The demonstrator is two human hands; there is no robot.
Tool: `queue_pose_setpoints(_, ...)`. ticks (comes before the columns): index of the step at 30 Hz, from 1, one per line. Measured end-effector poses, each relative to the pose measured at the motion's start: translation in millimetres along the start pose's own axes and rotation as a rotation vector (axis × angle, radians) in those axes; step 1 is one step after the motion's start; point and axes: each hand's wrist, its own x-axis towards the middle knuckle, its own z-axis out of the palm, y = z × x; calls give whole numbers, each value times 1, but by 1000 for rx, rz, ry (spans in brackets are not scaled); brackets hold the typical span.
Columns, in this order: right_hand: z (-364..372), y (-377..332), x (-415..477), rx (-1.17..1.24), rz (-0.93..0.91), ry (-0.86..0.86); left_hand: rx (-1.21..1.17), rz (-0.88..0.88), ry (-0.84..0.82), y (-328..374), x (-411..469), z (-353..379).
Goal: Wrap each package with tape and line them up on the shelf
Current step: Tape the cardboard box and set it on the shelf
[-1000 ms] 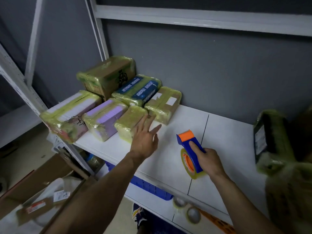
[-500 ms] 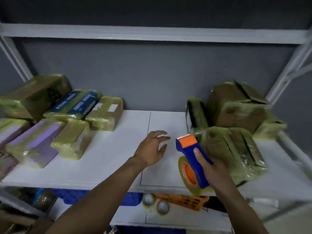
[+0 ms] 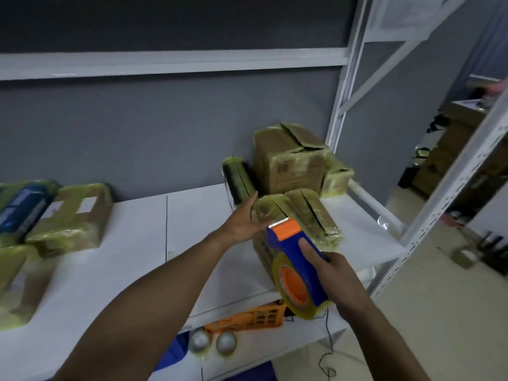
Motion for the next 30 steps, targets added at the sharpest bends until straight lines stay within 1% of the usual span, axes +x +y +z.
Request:
queue_pose_setpoints(2, -5, 2, 0, -30, 22, -1, -70, 16, 66, -8, 0, 5)
queue_pose_setpoints(4, -10, 5, 0, -74, 36, -8, -130, -18, 167, -14, -10, 5)
queue_pose_setpoints(8, -15, 7, 2, -108, 58, -15, -164, -38, 293, -24, -43, 6)
queue_pose_setpoints(10, -10, 5, 3, -129, 48, -32, -217, -105, 409, -25, -61, 10)
queue_pose_setpoints(12, -3, 2, 6, -155, 30, -33, -267, -133, 510, -28, -74, 13)
queue_pose_setpoints(15, 9, -2, 10, -159, 25, -52, -330, -172, 609, -36, -95, 6)
queue_pose_setpoints(17, 17, -5, 12, -145, 12, -101, -367, -182, 667, -42, -110, -3)
queue_pose_setpoints(20, 36, -14, 15, -124, -26, -170, -372, -149, 779, -52, -133, -19)
queue_pose_setpoints(25, 65, -35, 25, -142, -100, -255, -361, -199, 994, -64, -170, -49)
queue_pose_setpoints(30, 89, -60, 34, -115, -168, -331, -324, -222, 1073, -80, -193, -64)
